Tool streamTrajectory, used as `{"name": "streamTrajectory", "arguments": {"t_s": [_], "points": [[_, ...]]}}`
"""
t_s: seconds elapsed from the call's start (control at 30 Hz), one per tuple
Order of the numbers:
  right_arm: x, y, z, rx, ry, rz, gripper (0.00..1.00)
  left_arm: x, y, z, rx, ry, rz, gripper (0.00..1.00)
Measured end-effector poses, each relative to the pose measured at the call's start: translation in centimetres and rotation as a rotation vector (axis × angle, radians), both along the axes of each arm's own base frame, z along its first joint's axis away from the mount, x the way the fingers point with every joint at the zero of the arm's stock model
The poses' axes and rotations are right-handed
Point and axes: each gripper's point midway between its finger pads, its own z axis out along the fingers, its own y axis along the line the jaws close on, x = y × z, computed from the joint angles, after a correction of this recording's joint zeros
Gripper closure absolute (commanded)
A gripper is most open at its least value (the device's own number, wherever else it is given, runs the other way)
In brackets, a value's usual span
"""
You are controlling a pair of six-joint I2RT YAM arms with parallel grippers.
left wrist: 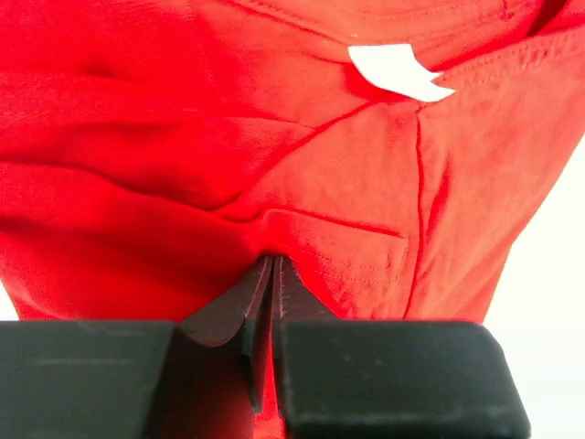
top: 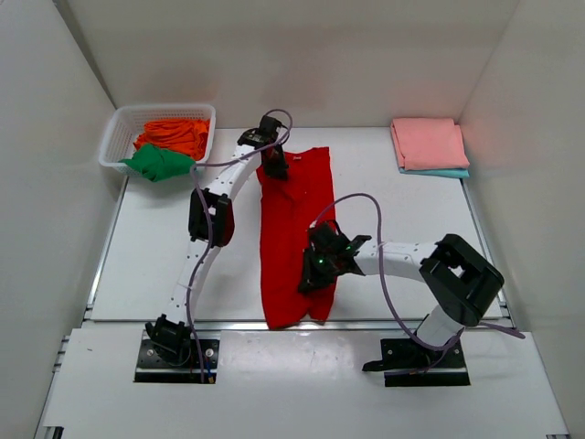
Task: Fold and stack the t-shirts
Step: Rotate the tshirt 90 degrees, then grab the bottom of the folded rectangular tshirt with both arms
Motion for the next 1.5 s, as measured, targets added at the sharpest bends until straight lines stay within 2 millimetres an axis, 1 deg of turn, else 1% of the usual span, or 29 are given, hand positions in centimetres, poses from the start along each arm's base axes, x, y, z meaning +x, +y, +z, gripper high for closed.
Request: {"name": "streamTrajectory", "arguments": {"t_s": [0.1, 0.23, 0.27, 0.33, 0.37, 0.43, 0.47, 0.5, 0.53, 0.57, 0.6, 0.63, 0.67, 0.7, 0.77, 0.8, 0.83, 0.87, 0.9, 0.93, 1.0, 1.07, 1.1, 1.13, 1.2, 1.23, 1.37, 1.43, 1.5], "points": [[0.1, 0.9, 0.1, 0.021, -0.008, 0.022, 0.8, 0.7, 0.4, 0.2, -0.088, 0.006, 0.015, 0.9], [0.0, 1.4, 0.3, 0.02, -0.023, 0.062, 0.75, 3.1, 1.6, 0.8, -0.173, -0.031, 0.045, 0.91], [0.0, 1.5, 0.4, 0.008, -0.04, 0.087, 0.73, 3.8, 1.9, 1.2, -0.205, -0.046, 0.048, 0.92], [0.1, 1.6, 0.7, -0.025, -0.082, 0.123, 0.7, 4.6, 2.2, 2.1, -0.263, -0.062, 0.049, 0.89], [0.3, 1.6, 1.0, -0.034, -0.105, 0.135, 0.68, 5.1, 2.5, 3.0, -0.289, -0.079, 0.05, 0.87], [0.4, 1.3, 1.9, -0.037, -0.143, 0.15, 0.66, 5.5, 2.6, 5.3, -0.328, -0.114, 0.045, 0.86], [0.6, 0.9, 2.6, -0.033, -0.17, 0.147, 0.67, 5.5, 2.4, 6.9, -0.345, -0.137, 0.039, 0.84], [0.9, 0.4, 3.5, -0.019, -0.198, 0.137, 0.67, 4.9, 2.1, 8.8, -0.361, -0.154, 0.024, 0.83], [1.1, -0.2, 4.4, -0.007, -0.224, 0.12, 0.67, 3.9, 1.8, 10.9, -0.373, -0.171, 0.008, 0.82], [1.3, -0.9, 5.1, -0.001, -0.245, 0.104, 0.67, 2.2, 1.5, 13.1, -0.378, -0.182, -0.006, 0.81], [1.6, -1.7, 5.8, 0.004, -0.266, 0.081, 0.67, 0.1, 1.2, 15.3, -0.38, -0.195, -0.023, 0.77], [1.6, -2.5, 6.1, 0.004, -0.279, 0.065, 0.67, -2.4, 1.0, 17.5, -0.382, -0.215, -0.043, 0.75], [1.7, -3.4, 6.1, -0.007, -0.286, 0.044, 0.66, -5.5, 1.0, 19.8, -0.382, -0.232, -0.063, 0.74], [1.5, -4.4, 5.9, -0.023, -0.283, 0.017, 0.66, -8.6, 1.1, 21.7, -0.376, -0.268, -0.08, 0.71], [0.8, -5.9, 5.3, -0.057, -0.266, -0.009, 0.66, -14.9, 1.5, 23.9, -0.371, -0.312, -0.119, 0.69], [0.1, -6.7, 4.8, -0.082, -0.252, -0.024, 0.66, -18.2, 1.8, 24.1, -0.36, -0.323, -0.137, 0.69], [-0.6, -7.2, 4.5, -0.1, -0.243, -0.028, 0.65, -21.5, 2.2, 23.2, -0.344, -0.327, -0.153, 0.67], [-1.4, -7.5, 4.2, -0.113, -0.233, -0.029, 0.65, -24.2, 2.6, 22.1, -0.333, -0.32, -0.164, 0.67], [-2.2, -7.7, 3.9, -0.119, -0.227, -0.031, 0.65, -26.9, 3.1, 20.1, -0.311, -0.295, -0.169, 0.65], [-3.0, -7.9, 3.6, -0.12, -0.22, -0.036, 0.64, -29.3, 3.7, 17.4, -0.285, -0.257, -0.173, 0.66], [-4.4, -8.5, 2.7, -0.124, -0.199, -0.04, 0.64, -33.8, 5.3, 11.3, -0.209, -0.139, -0.167, 0.65], [-5.8, -9.3, 1.2, -0.135, -0.169, -0.051, 0.63, -38.0, 7.4, 5.4, -0.126, -0.006, -0.157, 0.65], [-6.4, -9.8, 0.5, -0.144, -0.151, -0.06, 0.62, -39.8, 8.5, 3.2, -0.09, 0.05, -0.148, 0.65], [-6.9, -10.0, 0.1, -0.14, -0.135, -0.075, 0.59, -41.3, 9.4, 1.7, -0.064, 0.089, -0.141, 0.62], [-7.1, -9.4, 0.3, -0.101, -0.143, -0.082, 0.56, -43.1, 10.5, 0.3, -0.04, 0.121, -0.132, 0.61], [-7.2, -9.0, 0.4, -0.085, -0.146, -0.081, 0.53, -43.4, 10.7, 0.2, -0.041, 0.12, -0.127, 0.61], [-7.5, -7.1, 0.7, -0.012, -0.147, -0.084, 0.44, -42.9, 10.3, 0.6, -0.084, 0.073, -0.103, 0.54], [-7.5, -6.0, 0.9, 0.022, -0.143, -0.084, 0.43, -42.9, 10.0, 0.3, -0.107, 0.066, -0.095, 0.53], [-7.5, -5.3, 1.0, 0.046, -0.141, -0.084, 0.42, -43.4, 9.8, -0.2, -0.121, 0.08, -0.092, 0.53]]}}
